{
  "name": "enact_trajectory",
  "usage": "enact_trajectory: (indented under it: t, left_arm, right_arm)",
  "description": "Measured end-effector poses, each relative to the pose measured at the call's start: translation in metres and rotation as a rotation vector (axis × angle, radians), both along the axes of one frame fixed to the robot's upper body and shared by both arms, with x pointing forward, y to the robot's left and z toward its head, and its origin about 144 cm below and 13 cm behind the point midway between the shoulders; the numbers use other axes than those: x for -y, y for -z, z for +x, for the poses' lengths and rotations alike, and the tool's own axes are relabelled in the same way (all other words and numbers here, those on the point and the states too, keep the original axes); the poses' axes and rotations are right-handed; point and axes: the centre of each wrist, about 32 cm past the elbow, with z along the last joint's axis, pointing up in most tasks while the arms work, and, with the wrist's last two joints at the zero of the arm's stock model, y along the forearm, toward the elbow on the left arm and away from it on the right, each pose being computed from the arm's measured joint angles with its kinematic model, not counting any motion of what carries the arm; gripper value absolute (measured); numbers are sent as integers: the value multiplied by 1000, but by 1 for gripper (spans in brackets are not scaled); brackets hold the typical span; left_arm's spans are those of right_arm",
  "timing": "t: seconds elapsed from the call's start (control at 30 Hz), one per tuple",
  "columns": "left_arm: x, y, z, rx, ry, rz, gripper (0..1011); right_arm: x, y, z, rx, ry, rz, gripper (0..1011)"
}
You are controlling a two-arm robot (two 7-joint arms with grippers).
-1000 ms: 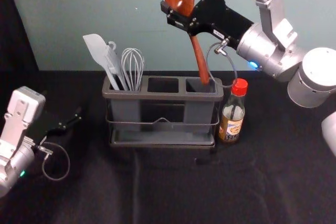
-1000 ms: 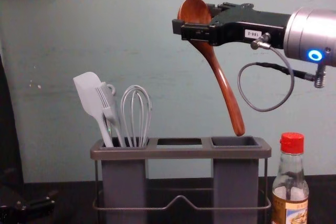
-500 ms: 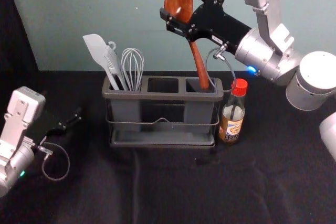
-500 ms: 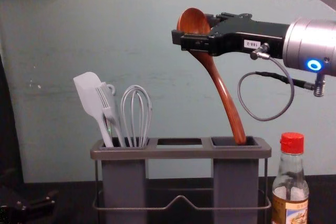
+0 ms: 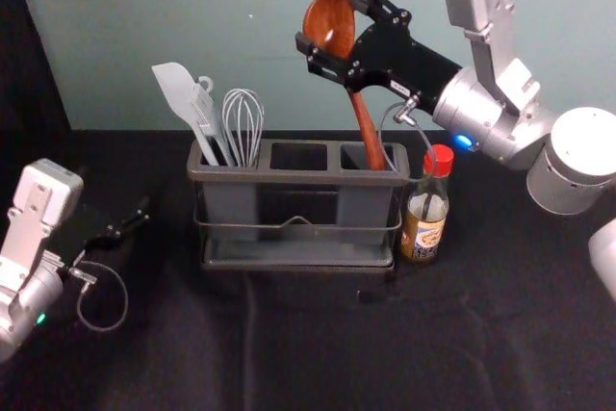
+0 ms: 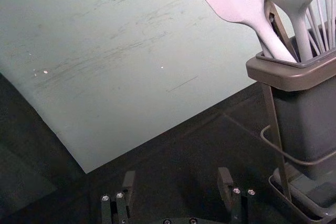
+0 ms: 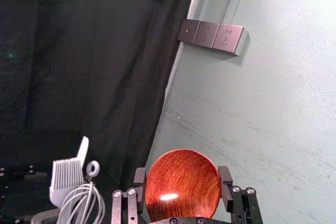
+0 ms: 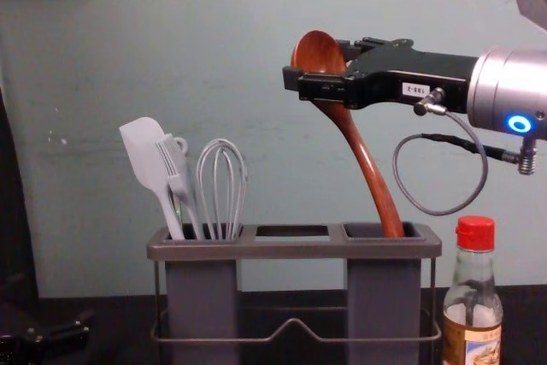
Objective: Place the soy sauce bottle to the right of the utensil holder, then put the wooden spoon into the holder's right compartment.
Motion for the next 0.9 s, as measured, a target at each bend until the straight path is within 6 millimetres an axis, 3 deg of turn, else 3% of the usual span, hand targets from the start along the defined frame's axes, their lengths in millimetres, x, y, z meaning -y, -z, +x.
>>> enact_trajectory:
  t: [0.9]
  left_arm:
    - [0, 0, 0, 0, 0, 0, 1011]
  right_arm:
    - [39, -14, -43, -37, -14, -60, 837]
